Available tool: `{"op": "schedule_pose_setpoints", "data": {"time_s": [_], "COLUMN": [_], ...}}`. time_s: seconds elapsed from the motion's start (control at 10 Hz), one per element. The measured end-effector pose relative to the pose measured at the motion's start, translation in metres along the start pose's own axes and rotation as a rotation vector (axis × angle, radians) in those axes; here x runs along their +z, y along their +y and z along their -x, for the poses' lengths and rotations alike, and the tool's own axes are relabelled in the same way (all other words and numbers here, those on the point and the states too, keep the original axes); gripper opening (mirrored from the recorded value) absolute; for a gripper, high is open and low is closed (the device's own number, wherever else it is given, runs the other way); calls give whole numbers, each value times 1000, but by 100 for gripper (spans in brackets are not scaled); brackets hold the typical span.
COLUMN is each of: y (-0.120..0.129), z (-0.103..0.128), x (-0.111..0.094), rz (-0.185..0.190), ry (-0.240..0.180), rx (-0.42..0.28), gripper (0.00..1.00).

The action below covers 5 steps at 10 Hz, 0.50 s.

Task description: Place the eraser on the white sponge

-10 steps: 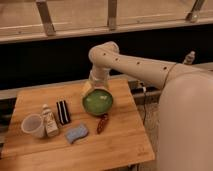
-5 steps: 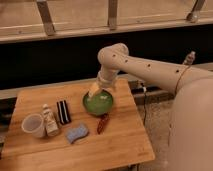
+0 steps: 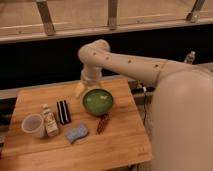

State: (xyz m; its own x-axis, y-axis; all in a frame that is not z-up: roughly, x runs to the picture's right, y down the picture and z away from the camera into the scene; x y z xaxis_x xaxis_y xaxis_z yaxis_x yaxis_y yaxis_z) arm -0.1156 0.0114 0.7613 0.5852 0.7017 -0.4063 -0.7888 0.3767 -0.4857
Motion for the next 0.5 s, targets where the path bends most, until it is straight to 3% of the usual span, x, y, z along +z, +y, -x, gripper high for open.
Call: {"op": "schedule_pose_setpoints", "data": {"time_s": [0.3,0.5], "y": [51,59], "z": [50,59], "x": [16,19], "rz": [8,9], "ry": [5,5], "rx": [-88,-100], "gripper": [80,80]}}
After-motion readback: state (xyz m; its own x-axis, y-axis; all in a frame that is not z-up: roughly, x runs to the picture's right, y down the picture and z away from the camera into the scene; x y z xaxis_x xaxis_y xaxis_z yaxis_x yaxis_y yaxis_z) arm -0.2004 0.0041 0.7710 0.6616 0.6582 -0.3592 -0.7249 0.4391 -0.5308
